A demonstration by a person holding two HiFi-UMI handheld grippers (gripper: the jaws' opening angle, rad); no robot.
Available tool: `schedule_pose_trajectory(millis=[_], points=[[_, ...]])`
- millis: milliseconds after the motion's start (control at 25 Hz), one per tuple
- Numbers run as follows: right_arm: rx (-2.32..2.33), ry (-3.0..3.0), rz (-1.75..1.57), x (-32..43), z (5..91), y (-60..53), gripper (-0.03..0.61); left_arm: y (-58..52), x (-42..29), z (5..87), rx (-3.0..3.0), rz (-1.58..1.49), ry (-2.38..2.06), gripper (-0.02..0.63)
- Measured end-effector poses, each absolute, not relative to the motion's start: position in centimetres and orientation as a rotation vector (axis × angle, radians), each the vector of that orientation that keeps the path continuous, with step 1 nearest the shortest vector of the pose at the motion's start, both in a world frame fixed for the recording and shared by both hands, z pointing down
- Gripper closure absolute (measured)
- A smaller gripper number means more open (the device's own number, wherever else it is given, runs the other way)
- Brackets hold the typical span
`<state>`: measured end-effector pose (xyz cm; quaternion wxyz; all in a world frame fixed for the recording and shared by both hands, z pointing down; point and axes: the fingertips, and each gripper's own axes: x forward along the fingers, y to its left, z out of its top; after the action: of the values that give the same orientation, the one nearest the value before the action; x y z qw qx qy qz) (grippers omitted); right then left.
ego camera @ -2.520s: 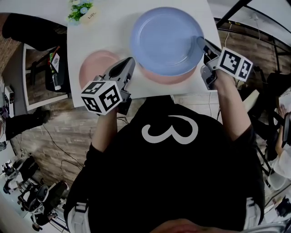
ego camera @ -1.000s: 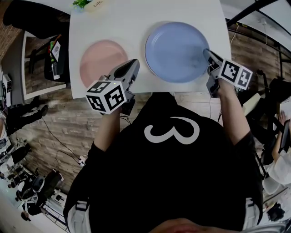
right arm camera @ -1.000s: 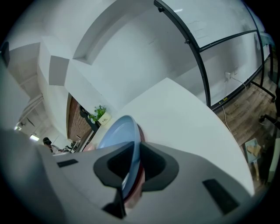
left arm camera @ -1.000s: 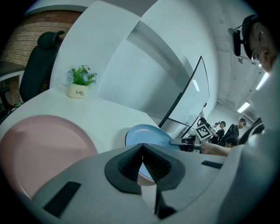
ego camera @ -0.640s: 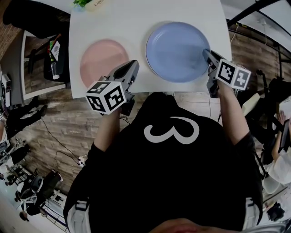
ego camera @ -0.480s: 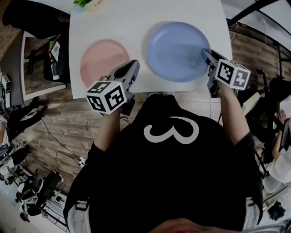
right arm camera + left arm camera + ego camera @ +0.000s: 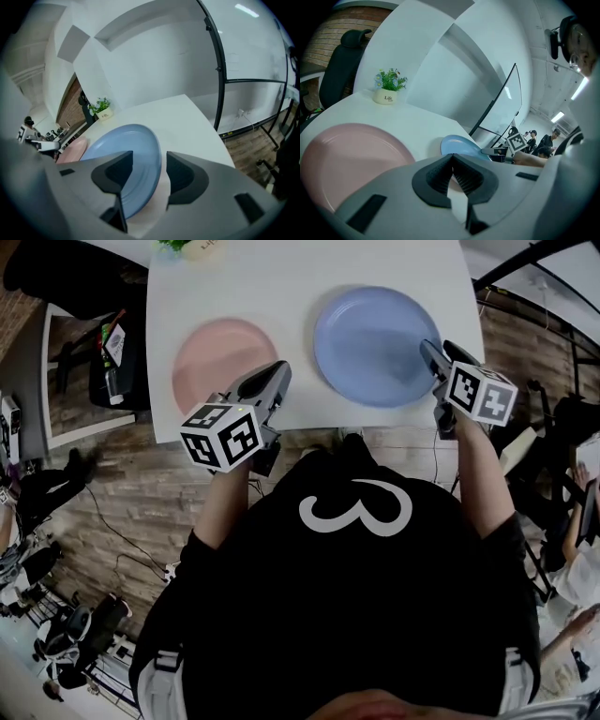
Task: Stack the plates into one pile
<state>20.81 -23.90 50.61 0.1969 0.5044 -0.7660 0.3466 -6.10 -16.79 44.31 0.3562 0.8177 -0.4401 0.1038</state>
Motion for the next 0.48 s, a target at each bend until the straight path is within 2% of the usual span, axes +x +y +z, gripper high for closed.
schedule_pose_trajectory(millis=[480], points=[[1.644,-2.196,1.121,21.5,46.9,-22.9,0.364,-15.2,-9.4,41.3,2.158,0.339,-1.105,0.598]])
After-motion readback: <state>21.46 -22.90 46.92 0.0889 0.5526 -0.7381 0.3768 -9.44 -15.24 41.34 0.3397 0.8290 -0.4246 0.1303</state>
